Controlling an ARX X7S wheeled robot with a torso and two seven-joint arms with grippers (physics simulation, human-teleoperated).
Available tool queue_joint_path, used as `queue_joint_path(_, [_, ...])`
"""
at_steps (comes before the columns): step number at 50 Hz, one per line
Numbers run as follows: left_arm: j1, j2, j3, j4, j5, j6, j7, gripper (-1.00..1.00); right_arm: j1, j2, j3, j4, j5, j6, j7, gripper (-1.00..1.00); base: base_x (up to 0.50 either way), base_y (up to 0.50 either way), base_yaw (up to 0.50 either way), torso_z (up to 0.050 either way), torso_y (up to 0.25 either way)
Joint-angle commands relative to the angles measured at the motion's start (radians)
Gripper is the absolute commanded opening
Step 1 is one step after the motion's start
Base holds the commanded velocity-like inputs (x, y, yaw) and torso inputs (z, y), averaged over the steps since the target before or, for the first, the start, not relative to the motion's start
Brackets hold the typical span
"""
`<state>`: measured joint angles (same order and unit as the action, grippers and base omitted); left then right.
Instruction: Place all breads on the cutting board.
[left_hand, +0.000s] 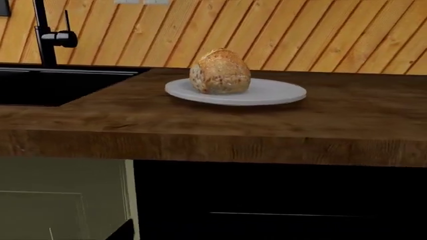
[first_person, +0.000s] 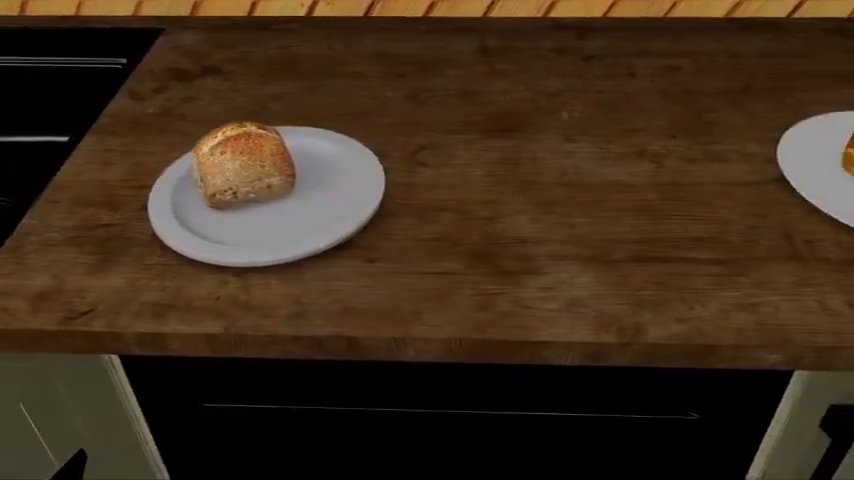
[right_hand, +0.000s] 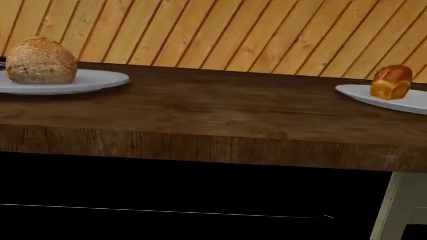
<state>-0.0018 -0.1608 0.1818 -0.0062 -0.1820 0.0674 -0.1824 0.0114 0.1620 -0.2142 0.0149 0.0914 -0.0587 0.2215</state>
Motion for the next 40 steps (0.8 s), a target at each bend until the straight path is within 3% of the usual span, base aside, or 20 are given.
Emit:
queue_joint_path(1, [0.000,-0.006,0.008,0.000,-0.003,0.004,-0.008,1.00,0.000,0.006,-0.007,-0.003,0.003,0.001,0.009,1.00,0.00,-0.49,0.00,0.000,0.000])
queue_joint_path(28, [-0.008,-0.016,0.023,-0.016,-0.013,0.015,-0.021,1.00,0.004,0.018,-0.025,-0.002,0.010,0.001,0.026,1.00,0.00,-0.49,0.00,0.000,0.000])
queue_joint_path(40, [-0.004,-0.022,0.025,0.000,-0.014,0.006,-0.040,1.00,-0.003,0.019,-0.018,-0.009,0.030,-0.029,0.036,1.00,0.00,-0.04,0.00,0.000,0.000])
